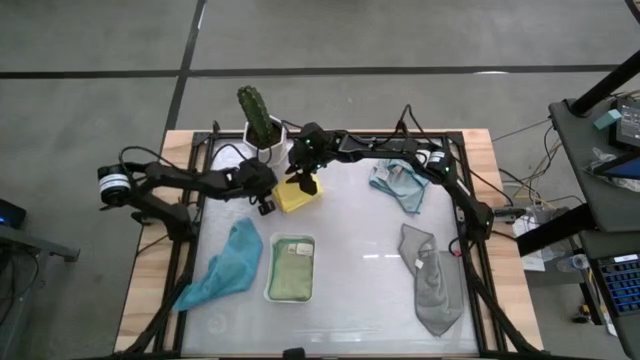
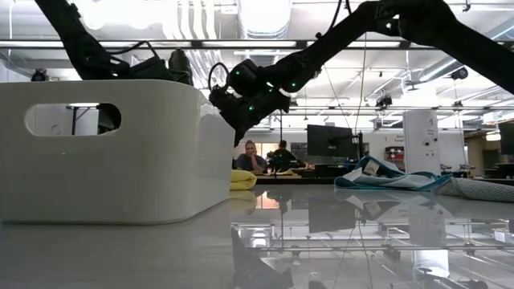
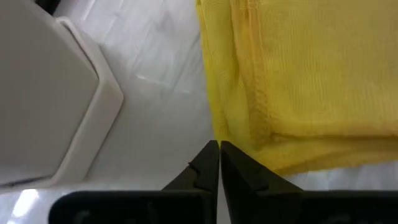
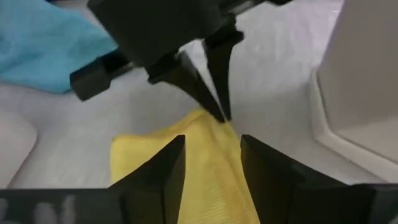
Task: Fold microfiber towels
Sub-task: Fold the yellow microfiber towel
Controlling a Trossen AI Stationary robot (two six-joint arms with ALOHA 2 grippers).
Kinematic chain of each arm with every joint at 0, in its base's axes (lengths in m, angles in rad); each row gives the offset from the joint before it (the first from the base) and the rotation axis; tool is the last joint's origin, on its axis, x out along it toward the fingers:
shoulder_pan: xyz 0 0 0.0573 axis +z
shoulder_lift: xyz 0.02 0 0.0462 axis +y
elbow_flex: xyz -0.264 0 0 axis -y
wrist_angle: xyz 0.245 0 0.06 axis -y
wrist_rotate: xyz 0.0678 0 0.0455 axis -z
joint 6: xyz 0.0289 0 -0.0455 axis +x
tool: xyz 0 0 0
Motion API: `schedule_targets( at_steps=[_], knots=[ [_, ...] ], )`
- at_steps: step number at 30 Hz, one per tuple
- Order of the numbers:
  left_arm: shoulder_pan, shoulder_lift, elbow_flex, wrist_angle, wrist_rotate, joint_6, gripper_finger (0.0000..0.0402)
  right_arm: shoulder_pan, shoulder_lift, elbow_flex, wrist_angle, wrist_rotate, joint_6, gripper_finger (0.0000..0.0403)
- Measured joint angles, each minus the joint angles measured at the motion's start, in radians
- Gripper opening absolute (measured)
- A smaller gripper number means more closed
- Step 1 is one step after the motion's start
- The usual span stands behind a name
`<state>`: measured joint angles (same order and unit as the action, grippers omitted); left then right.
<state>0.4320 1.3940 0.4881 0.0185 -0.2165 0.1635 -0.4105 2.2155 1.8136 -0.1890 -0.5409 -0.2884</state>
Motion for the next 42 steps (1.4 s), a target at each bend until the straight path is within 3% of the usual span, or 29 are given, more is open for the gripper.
schedule_targets(
  at_steps=[19, 28, 42],
  knots=[
    [0.0, 0.165, 0.006, 0.272, 0.098, 0.001, 0.0, 0.005, 0.049, 0.017, -0.119, 0.018, -0.094, 0.0106],
    [0.0, 0.18, 0.002, 0.323, 0.117, 0.014, 0.0, 0.007, 0.053, 0.015, -0.124, 0.02, -0.176, 0.0015],
    [0.0, 0.181, 0.0, 0.331, 0.161, 0.033, 0.0, 0.024, 0.051, 0.078, -0.127, 0.013, -0.244, 0.0009]
  ],
)
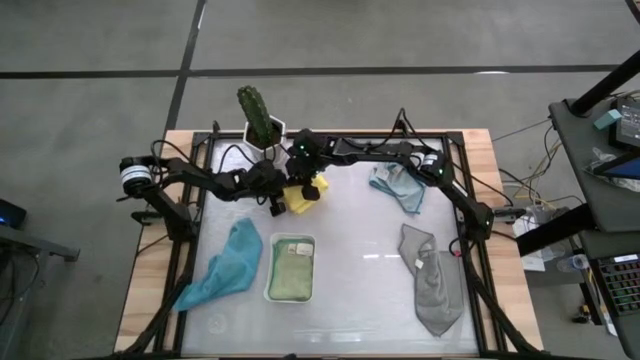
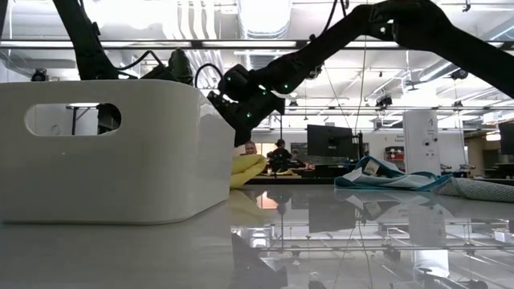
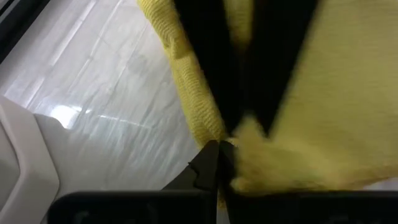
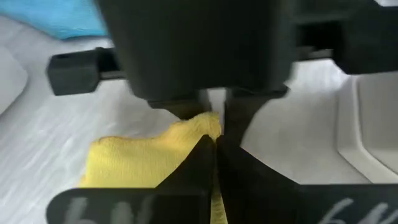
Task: Fold microfiber towels
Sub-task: Fold the yellow microfiber towel
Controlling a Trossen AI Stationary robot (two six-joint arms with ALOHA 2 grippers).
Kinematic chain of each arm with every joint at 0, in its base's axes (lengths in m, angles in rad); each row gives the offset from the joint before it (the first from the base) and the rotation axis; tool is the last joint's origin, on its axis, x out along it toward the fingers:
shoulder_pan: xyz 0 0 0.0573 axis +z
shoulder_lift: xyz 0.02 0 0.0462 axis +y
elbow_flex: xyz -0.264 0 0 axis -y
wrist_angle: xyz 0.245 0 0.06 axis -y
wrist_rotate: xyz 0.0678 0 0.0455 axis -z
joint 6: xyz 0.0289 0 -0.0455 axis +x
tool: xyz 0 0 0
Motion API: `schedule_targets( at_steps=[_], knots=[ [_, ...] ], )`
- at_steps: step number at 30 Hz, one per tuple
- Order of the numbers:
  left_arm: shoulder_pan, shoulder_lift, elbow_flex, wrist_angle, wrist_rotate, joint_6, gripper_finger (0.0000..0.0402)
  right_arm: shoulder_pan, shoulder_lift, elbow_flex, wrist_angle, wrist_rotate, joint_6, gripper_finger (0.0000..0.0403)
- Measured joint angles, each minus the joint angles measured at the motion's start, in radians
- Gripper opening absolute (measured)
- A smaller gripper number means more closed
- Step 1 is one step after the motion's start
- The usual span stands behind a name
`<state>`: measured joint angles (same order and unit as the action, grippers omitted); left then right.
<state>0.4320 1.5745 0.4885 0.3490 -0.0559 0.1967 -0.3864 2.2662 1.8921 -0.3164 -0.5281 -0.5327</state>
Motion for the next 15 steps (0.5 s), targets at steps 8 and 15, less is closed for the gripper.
schedule_targets(
  at_steps=[8, 15],
  knots=[
    [0.0, -0.001, 0.001, 0.0, 0.0, -0.004, 0.0, 0.005, 0.053, -0.005, -0.001, 0.036, 0.026, 0.0009],
    [0.0, -0.038, 0.0, -0.014, 0.001, -0.008, 0.0, 0.007, 0.049, -0.004, -0.008, 0.04, 0.051, 0.0009]
  ],
)
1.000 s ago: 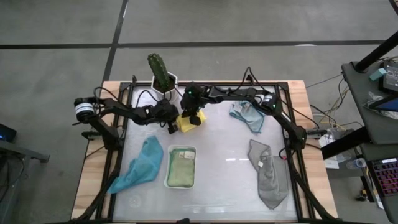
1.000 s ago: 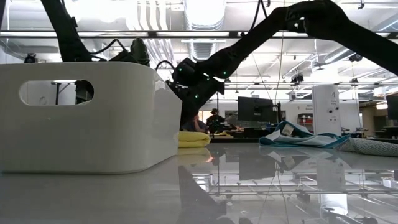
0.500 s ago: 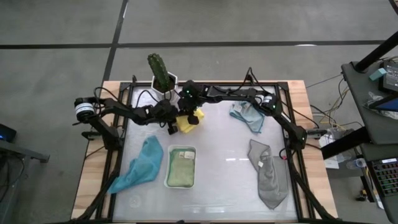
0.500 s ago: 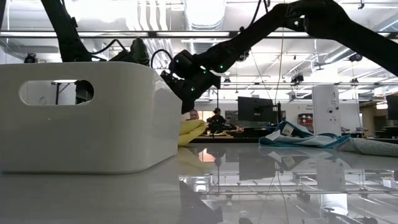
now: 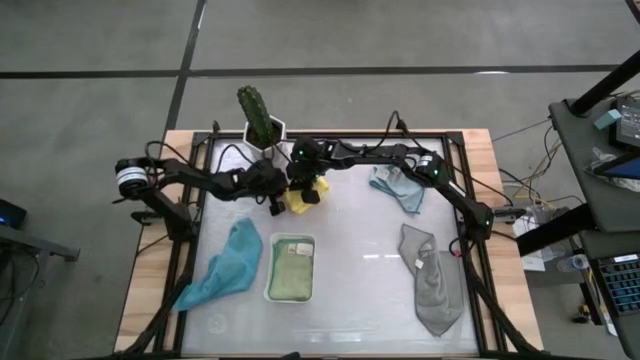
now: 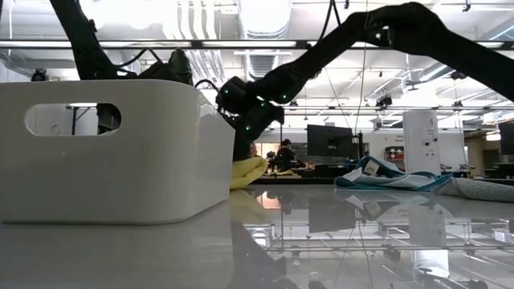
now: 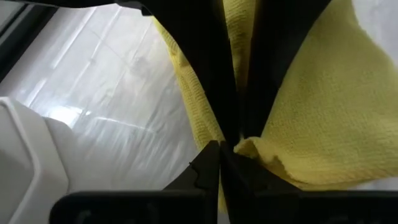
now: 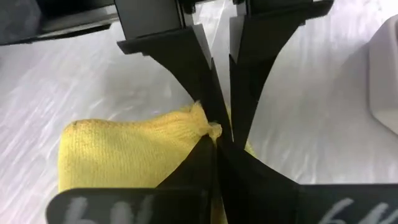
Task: Fold microfiber towels
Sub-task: Fold the yellow microfiber towel
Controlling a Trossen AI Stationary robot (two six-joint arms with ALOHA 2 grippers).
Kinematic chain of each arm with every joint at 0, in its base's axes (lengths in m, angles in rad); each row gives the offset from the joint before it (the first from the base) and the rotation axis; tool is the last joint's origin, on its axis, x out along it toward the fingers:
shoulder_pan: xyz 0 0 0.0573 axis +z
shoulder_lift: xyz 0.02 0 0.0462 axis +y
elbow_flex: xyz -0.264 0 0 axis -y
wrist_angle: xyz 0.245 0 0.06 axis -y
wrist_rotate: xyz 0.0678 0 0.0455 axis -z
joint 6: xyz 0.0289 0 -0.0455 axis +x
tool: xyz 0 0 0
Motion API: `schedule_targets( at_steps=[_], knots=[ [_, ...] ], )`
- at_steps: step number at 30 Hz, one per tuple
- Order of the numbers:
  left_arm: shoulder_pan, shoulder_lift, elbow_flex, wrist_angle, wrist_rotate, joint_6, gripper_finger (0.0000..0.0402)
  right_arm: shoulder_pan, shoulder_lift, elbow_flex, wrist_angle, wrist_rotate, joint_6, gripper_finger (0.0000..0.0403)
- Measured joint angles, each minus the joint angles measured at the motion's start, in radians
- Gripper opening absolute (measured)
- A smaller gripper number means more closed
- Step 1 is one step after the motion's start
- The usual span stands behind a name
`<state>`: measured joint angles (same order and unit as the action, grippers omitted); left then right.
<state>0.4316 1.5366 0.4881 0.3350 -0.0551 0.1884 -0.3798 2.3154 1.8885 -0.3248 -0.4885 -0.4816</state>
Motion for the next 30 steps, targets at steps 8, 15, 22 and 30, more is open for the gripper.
schedule_targets(
  at_steps=[8, 15, 22, 30],
  knots=[
    [0.0, -0.132, 0.006, -0.149, 0.0, -0.026, 0.0049, 0.0, -0.002, 0.0, -0.003, 0.004, 0.018, 0.0009],
    [0.0, -0.279, 0.002, -0.244, 0.0, -0.025, 0.0137, 0.001, -0.002, 0.0, -0.001, 0.003, 0.039, 0.0023],
    [-0.009, -0.346, -0.004, -0.274, 0.0, -0.027, 0.0159, 0.001, -0.002, 0.0, 0.023, 0.002, 0.08, 0.008],
    [-0.03, -0.288, -0.006, -0.263, 0.001, -0.072, 0.0159, -0.016, -0.027, 0.005, 0.003, 0.0, 0.116, 0.0128]
  ],
)
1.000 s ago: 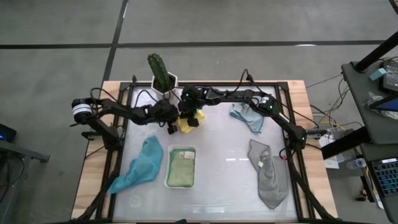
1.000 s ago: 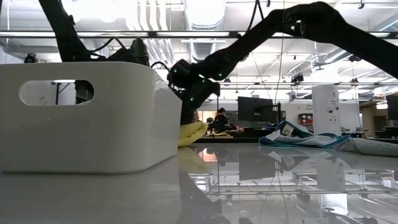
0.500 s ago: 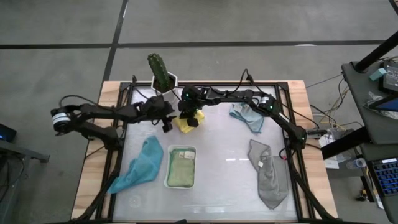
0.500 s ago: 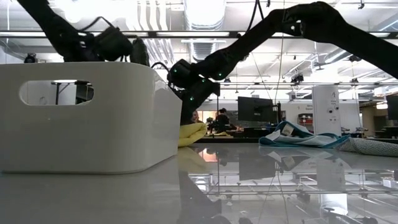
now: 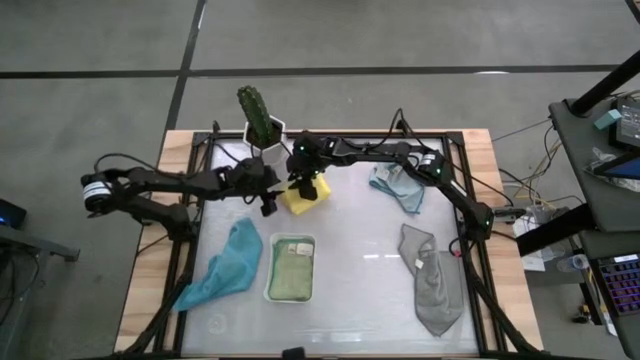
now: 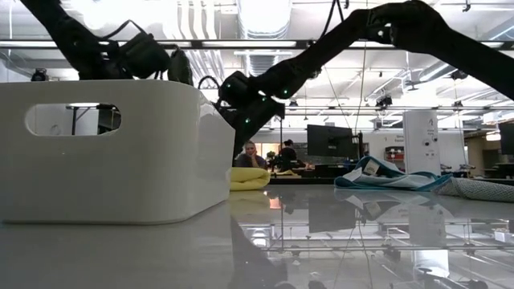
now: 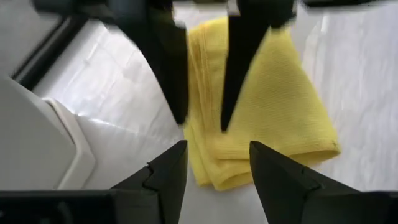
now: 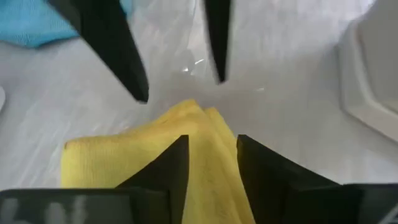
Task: Fold microfiber towels
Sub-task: Fold the yellow microfiber towel
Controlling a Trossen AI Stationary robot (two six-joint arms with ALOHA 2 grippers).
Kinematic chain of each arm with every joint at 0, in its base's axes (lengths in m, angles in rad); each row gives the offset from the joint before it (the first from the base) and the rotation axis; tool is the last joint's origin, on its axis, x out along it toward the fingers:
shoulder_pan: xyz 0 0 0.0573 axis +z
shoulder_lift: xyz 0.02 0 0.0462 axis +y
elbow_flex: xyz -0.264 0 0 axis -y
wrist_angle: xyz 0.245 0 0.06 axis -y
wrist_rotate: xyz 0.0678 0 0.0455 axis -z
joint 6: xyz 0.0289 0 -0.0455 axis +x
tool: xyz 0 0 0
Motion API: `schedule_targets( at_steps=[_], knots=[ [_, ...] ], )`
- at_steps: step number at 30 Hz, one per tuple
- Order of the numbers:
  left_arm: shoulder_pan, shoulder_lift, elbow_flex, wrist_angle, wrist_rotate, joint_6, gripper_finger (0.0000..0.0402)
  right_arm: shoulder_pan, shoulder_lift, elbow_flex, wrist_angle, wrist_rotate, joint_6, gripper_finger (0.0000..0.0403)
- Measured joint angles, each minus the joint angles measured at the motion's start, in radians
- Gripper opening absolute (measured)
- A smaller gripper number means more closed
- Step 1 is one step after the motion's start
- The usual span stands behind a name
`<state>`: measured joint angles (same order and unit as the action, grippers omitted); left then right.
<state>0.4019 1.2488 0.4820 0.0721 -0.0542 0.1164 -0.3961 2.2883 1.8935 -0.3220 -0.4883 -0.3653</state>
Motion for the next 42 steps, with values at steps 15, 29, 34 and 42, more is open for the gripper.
schedule_targets(
  at_steps=[15, 29, 34, 42],
  knots=[
    [0.0, 0.23, 0.003, 0.147, -0.003, -0.032, 0.0159, -0.091, -0.101, 0.002, -0.334, 0.003, -0.126, 0.0133],
    [0.001, 0.254, 0.005, 0.158, -0.006, -0.032, 0.0159, -0.137, -0.068, -0.006, -0.356, -0.069, -0.172, 0.0113],
    [0.002, 0.254, 0.005, 0.158, -0.006, -0.028, 0.0159, -0.137, -0.066, -0.006, -0.39, -0.097, -0.204, 0.0112],
    [0.002, 0.222, 0.011, 0.142, -0.012, -0.003, 0.0159, -0.132, -0.043, -0.025, -0.4, -0.091, -0.257, 0.0064]
  ],
)
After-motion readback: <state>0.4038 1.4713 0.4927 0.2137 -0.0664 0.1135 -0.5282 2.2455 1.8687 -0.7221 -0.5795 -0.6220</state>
